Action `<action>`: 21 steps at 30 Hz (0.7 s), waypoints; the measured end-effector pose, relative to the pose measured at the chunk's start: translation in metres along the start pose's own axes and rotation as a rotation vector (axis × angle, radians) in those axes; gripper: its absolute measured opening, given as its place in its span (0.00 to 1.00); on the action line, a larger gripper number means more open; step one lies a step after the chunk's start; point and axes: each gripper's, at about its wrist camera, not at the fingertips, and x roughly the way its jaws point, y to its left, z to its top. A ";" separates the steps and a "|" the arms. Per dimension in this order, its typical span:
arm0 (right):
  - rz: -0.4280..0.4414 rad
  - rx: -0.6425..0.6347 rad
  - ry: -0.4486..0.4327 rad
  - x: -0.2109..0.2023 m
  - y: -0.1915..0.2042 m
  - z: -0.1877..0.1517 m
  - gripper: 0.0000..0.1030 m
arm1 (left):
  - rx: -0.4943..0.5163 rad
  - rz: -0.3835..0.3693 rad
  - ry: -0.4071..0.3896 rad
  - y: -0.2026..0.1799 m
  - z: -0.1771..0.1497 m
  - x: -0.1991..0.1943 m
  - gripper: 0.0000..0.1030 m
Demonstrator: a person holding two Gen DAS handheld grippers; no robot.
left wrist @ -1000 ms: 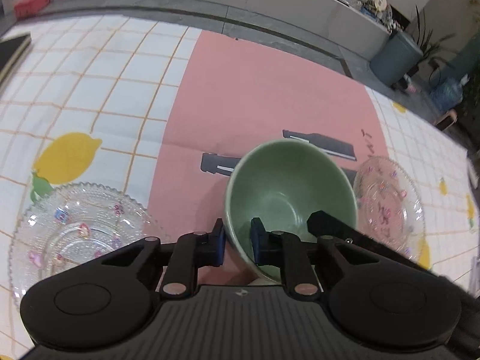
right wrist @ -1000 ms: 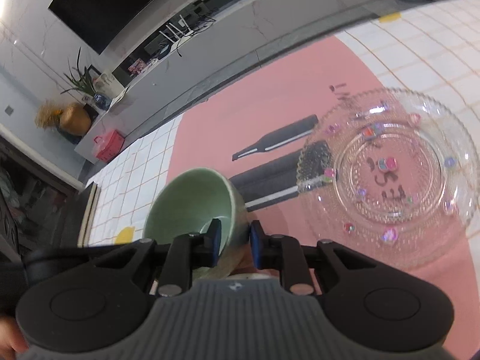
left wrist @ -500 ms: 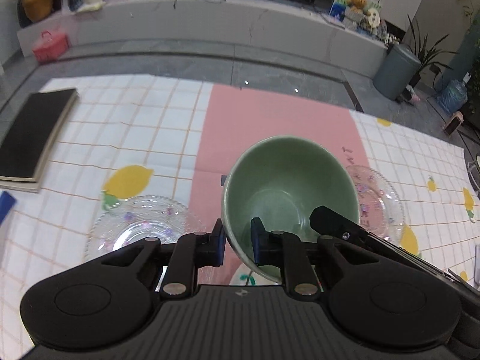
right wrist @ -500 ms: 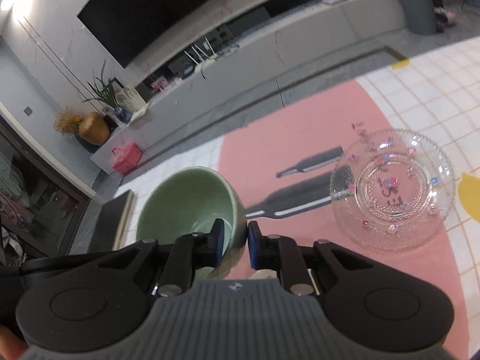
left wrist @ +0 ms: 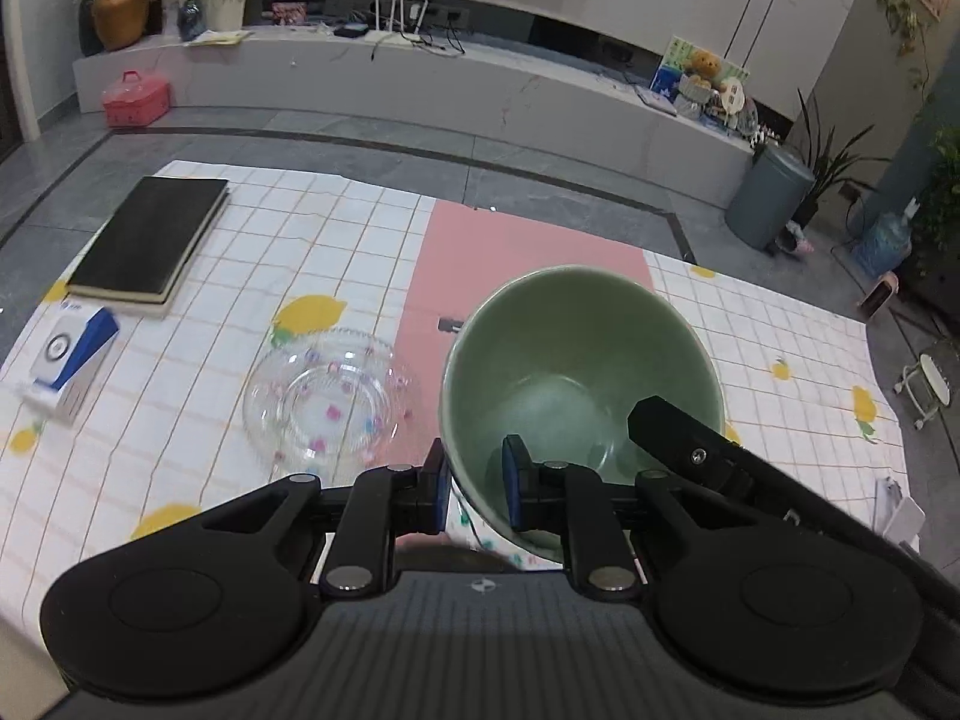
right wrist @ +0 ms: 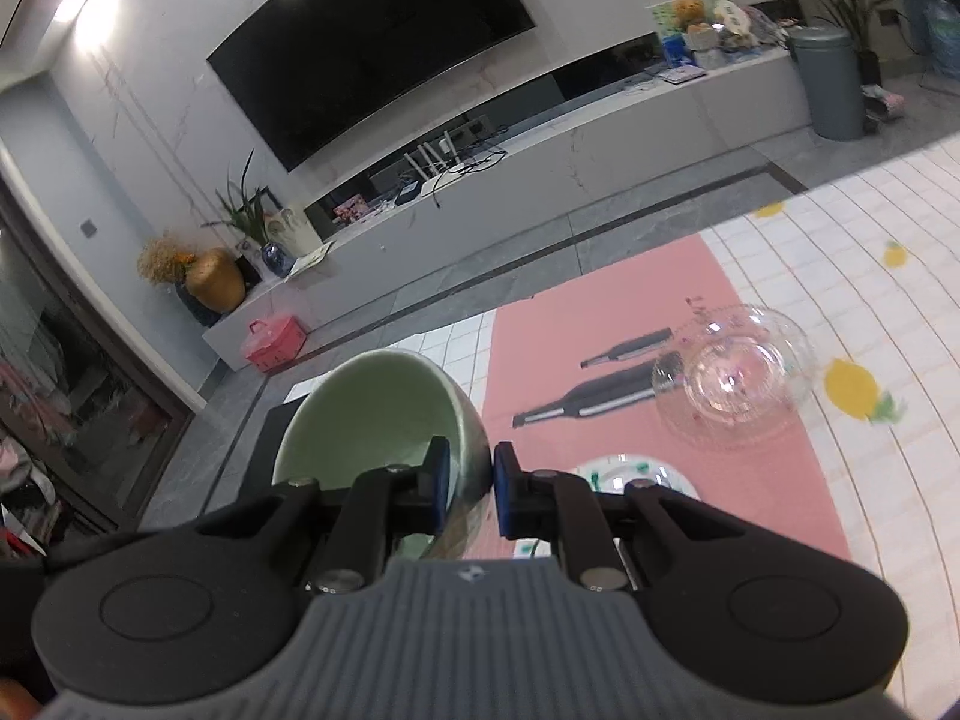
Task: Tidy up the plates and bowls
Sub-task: 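Lower the green bowl into the steel bowls with the left tool while the right tool steadies it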
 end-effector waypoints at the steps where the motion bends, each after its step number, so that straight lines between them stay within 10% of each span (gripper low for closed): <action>1: 0.006 0.004 -0.001 -0.008 0.000 -0.004 0.12 | -0.006 0.004 -0.007 0.000 -0.005 -0.006 0.19; 21: 0.027 0.028 0.152 -0.046 -0.007 -0.082 0.12 | 0.015 0.098 0.011 0.020 -0.101 -0.042 0.19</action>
